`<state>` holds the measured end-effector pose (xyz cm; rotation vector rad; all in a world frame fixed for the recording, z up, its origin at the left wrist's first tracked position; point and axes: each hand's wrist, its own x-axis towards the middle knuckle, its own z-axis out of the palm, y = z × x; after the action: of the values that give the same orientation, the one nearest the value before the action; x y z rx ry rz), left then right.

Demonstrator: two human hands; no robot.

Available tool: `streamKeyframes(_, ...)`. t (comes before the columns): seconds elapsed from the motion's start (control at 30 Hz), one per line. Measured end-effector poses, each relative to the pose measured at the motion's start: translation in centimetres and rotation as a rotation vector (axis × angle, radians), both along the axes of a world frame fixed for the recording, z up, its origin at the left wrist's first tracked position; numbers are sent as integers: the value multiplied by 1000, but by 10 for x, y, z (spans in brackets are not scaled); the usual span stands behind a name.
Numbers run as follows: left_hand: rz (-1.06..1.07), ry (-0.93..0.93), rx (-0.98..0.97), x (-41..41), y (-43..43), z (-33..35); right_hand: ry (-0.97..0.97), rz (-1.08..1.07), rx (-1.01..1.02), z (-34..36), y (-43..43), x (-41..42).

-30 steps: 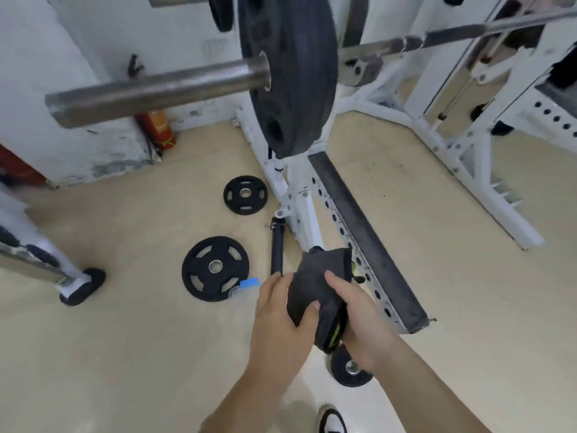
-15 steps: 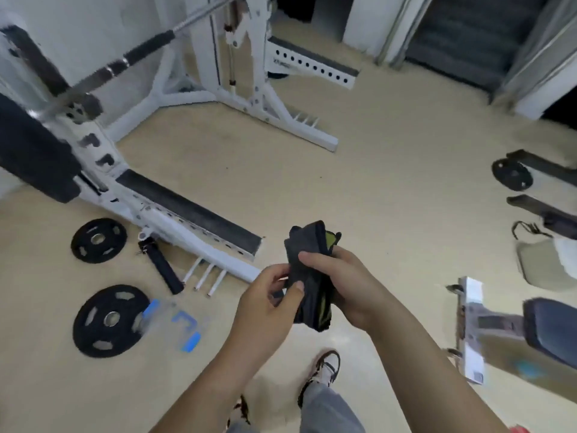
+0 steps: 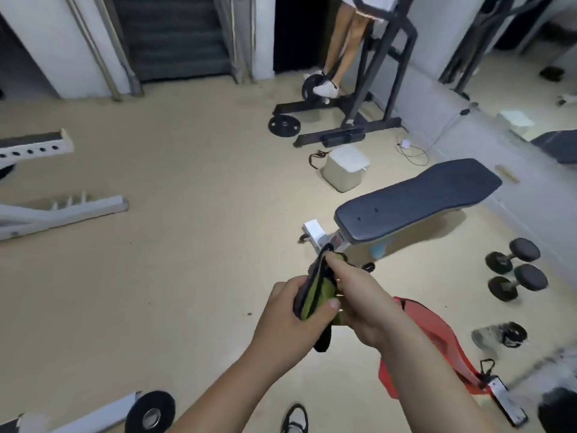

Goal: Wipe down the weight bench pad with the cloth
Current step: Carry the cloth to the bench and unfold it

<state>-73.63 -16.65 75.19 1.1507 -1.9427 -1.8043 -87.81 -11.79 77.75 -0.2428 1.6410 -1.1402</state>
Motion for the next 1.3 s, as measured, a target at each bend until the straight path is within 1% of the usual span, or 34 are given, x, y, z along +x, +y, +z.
streamKeyframes(0.1, -69, -39, 27, -67, -7, -2, -15, -106, -3, 2, 11, -65)
streamKeyframes(0.23, -78, -31, 180, -125, -38, -2, -82, -146, -37, -2, -7, -119)
streamKeyframes(0.33, -107, -15, 289, -164, -78, 0, -118, -190, -46, -9, -42, -154)
streamKeyframes(0.43, -75, -21, 336, -208, -128, -6, -158, -236, -66, -18, -90, -194)
streamKeyframes(0.53, -104, -26, 376, -258, -193, -10, -159, -311, -87, -23, -143, -241)
streamKeyframes(0.6, -147, -29, 378, -293, -240, -11, -140, -403, -123, -21, -175, -270)
streamKeyframes(0.7, -228, -75, 381, -349, -298, -12, -69, -607, -138, -17, -215, -308)
streamKeyframes(0.73, -279, -90, 382, -369, -313, -11, -36, -671, -120, -19, -224, -321)
streamKeyframes(0.8, -380, -111, 378, -413, -336, -7, 31, -728, -45, -21, -238, -346)
streamKeyframes(0.87, -484, -153, 354, -455, -346, -7, 44, -761, 13, -22, -241, -368)
streamKeyframes(1.03, -741, -230, 323, -545, -332, -4, 34, -963, 27, -23, -229, -421)
streamKeyframes(1.1, -832, -253, 263, -577, -324, -7, 16, -1014, 30, -27, -224, -447)
streamKeyframes(1.2, -910, -246, 216, -629, -315, -17, -38, -1052, -23, -30, -221, -493)
streamKeyframes(1.3, -1004, -205, 129, -684, -312, -16, -42, -1069, -104, -33, -222, -539)
